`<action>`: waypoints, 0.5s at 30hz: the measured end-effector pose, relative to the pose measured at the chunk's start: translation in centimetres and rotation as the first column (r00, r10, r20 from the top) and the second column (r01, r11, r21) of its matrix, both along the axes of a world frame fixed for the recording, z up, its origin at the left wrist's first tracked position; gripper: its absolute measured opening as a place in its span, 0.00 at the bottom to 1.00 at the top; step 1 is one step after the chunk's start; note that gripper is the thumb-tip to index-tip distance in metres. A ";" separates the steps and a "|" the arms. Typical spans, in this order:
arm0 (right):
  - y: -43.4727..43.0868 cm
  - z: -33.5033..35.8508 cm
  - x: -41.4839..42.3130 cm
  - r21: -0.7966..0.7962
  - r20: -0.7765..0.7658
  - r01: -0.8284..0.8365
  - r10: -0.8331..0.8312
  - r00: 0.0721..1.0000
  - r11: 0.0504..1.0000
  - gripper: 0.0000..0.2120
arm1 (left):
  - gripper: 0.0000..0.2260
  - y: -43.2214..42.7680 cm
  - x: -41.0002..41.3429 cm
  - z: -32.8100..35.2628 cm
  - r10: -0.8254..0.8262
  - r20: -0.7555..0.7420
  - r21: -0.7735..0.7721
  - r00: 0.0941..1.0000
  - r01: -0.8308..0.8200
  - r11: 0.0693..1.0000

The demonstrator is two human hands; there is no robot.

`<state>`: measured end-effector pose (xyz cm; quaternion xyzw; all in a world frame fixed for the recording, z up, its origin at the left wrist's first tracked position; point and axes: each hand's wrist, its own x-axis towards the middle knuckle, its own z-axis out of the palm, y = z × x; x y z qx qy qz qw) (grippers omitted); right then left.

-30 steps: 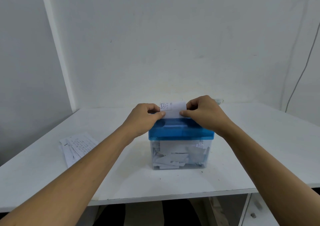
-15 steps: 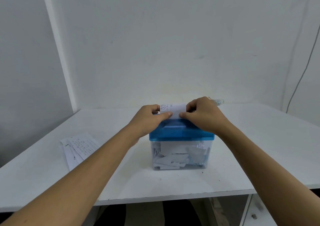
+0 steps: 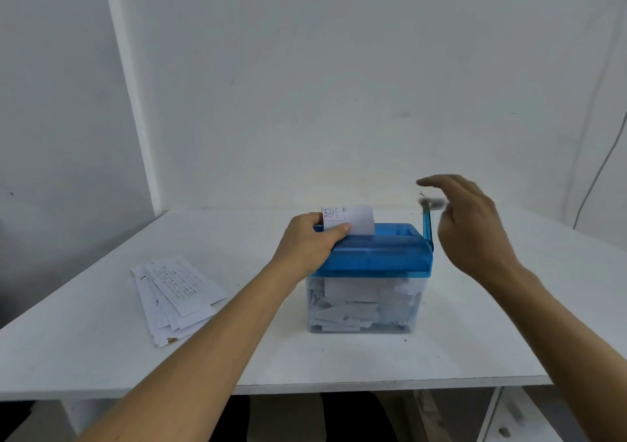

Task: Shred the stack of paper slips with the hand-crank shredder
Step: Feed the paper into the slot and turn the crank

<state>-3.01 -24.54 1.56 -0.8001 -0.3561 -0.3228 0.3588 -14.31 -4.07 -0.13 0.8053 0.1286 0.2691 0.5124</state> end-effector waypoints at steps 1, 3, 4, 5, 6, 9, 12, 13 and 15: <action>-0.6 -0.5 0.9 -0.058 -0.010 -0.005 0.004 1.000 0.998 0.28 | 0.12 0.1 0.0 0.0 -0.006 -0.001 -0.001 1.000 0.006 1.000; -1.3 -1.4 2.4 -0.191 -0.002 -0.029 0.029 1.000 0.981 0.32 | 0.12 0.1 0.1 0.1 -0.014 -0.006 -0.004 1.000 0.014 1.000; -1.5 -1.8 2.9 -0.259 0.032 -0.020 0.029 0.999 0.966 0.34 | 0.12 0.1 0.1 0.1 -0.020 -0.013 -0.006 1.000 0.020 1.000; -1.7 -2.2 3.4 -0.320 0.082 0.000 0.027 0.996 0.947 0.36 | 0.12 0.1 0.1 0.2 -0.024 -0.019 -0.009 1.000 0.024 1.000; -1.7 -2.5 3.9 -0.380 0.132 0.025 0.027 0.991 0.925 0.38 | 0.12 0.1 0.1 0.2 -0.025 -0.022 -0.012 0.999 0.025 1.000; -1.1 -3.3 4.9 -0.458 0.203 0.079 0.018 0.979 0.886 0.40 | 0.10 0.1 0.0 0.2 -0.021 -0.027 -0.009 0.999 0.021 1.000; 0.0 -3.5 5.6 -0.455 0.200 0.059 0.037 0.979 0.888 0.33 | 0.12 0.1 -0.1 0.0 -0.009 -0.022 -0.008 1.000 0.009 1.000; 0.1 -3.7 5.8 -0.464 0.181 0.046 0.044 0.982 0.884 0.29 | 0.12 0.0 -0.1 0.0 -0.009 -0.025 -0.007 1.000 0.009 1.000; 0.5 -4.2 6.2 -0.462 0.096 -0.024 0.077 0.992 0.887 0.23 | 0.13 0.0 -0.1 -0.1 -0.002 -0.030 -0.010 1.000 0.002 1.000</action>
